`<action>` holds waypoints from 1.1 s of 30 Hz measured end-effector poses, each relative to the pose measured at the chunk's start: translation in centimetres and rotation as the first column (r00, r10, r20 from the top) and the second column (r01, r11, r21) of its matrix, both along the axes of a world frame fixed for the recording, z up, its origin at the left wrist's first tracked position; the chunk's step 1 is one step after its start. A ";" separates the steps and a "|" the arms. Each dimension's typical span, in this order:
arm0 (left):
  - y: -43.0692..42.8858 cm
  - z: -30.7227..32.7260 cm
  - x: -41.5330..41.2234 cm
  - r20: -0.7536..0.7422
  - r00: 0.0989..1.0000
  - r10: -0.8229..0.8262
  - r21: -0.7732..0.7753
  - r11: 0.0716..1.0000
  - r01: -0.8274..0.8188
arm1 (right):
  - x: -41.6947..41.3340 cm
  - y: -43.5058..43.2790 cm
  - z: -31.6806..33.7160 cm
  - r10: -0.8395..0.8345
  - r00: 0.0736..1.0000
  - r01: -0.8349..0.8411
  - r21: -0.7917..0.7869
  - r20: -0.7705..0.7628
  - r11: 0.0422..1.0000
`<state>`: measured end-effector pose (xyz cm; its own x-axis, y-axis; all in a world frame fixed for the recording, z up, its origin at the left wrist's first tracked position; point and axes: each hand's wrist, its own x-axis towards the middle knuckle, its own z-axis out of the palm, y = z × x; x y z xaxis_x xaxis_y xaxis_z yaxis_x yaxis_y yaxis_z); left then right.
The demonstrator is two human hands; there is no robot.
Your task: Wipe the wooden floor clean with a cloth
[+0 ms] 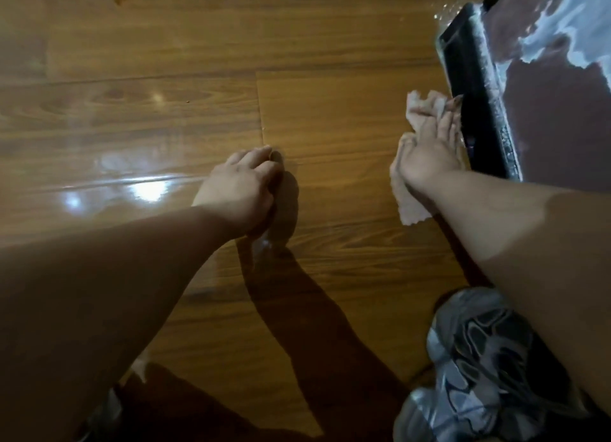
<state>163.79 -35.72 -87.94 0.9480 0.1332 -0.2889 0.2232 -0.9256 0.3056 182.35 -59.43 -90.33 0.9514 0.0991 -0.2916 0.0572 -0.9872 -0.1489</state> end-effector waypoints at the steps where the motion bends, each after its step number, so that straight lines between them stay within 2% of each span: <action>1: 0.0 -0.1 -0.1 0.015 1.000 0.009 -0.002 1.000 -0.009 | 0.9 -0.3 0.0 0.025 1.000 -0.025 -0.007 -0.012 1.000; 6: 2.3 -1.5 1.8 0.065 0.988 0.142 0.044 0.988 -0.145 | 5.7 1.3 -1.0 0.058 0.998 -0.058 0.007 -0.035 0.998; 12: 5.8 -2.4 2.8 -0.012 0.955 0.295 0.061 0.954 -0.294 | 9.2 4.4 -0.4 0.084 0.996 -0.085 -0.014 -0.043 0.996; 15: 5.4 -2.4 2.6 0.010 0.959 0.282 0.072 0.957 -0.282 | 9.7 6.0 0.6 0.062 0.996 -0.064 -0.024 -0.059 0.998; 17: 5.4 -2.1 2.3 0.035 0.957 0.289 0.044 0.956 -0.291 | 8.0 8.5 0.8 0.191 0.981 -0.191 -0.001 -0.026 0.982; 18: 5.7 -2.0 2.2 0.046 0.952 0.302 0.033 0.952 -0.304 | 6.7 10.4 0.7 0.349 0.937 -0.349 0.009 -0.007 0.937; 20: 6.0 -2.1 1.4 0.052 0.955 0.292 0.056 0.954 -0.295 | 3.4 11.6 0.2 0.614 0.789 -0.610 0.101 -0.007 0.786; 21: 6.6 -2.1 0.8 0.050 0.951 0.305 0.074 0.949 -0.308 | 2.6 11.5 -0.1 0.688 0.726 -0.681 0.138 -0.004 0.720; 22: 6.7 -2.1 0.6 0.053 0.947 0.318 0.078 0.944 -0.321 | 3.1 9.8 -0.3 0.698 0.717 -0.691 0.139 0.002 0.709; 24: 6.8 -2.3 0.2 0.054 0.945 0.322 0.067 0.943 -0.325 | 5.2 5.3 -0.3 0.535 0.843 -0.537 0.042 0.050 0.843; 26: 6.9 -2.1 0.5 0.073 0.947 0.313 0.068 0.946 -0.318 | 7.6 2.2 0.4 0.266 0.962 -0.266 -0.017 0.066 0.964; 27: 6.8 -2.2 0.1 0.077 0.946 0.316 0.070 0.944 -0.321 | 8.0 2.1 0.3 0.164 0.986 -0.163 -0.027 0.018 0.986; 29: 6.4 -2.2 0.4 0.074 0.941 0.331 0.075 0.939 -0.336 | 8.3 5.5 0.0 -0.004 1.000 0.005 -0.036 0.018 0.999; 30: 6.4 -1.9 0.5 0.070 0.938 0.339 0.081 0.936 -0.344 | 7.7 8.3 -0.1 -0.010 0.999 0.011 -0.022 0.033 1.000; 31: 6.2 -1.9 0.8 0.065 0.937 0.343 0.067 0.935 -0.347 | 6.8 11.0 -0.1 0.074 0.997 -0.074 0.003 0.032 0.997; 32: 6.1 -1.9 1.0 0.067 0.936 0.345 0.055 0.936 -0.349 | 5.4 13.2 -0.2 0.234 0.972 -0.234 0.053 0.022 0.971; 33: 6.5 -1.7 0.8 0.071 0.935 0.348 0.054 0.935 -0.352 | 2.9 15.4 -0.4 0.442 0.897 -0.440 0.120 0.015 0.890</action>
<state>164.58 -29.20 -89.61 0.8531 0.4759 -0.2137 0.5198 -0.8106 0.2699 185.21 -44.04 -90.72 0.7981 0.5419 -0.2635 0.4800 -0.8361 -0.2655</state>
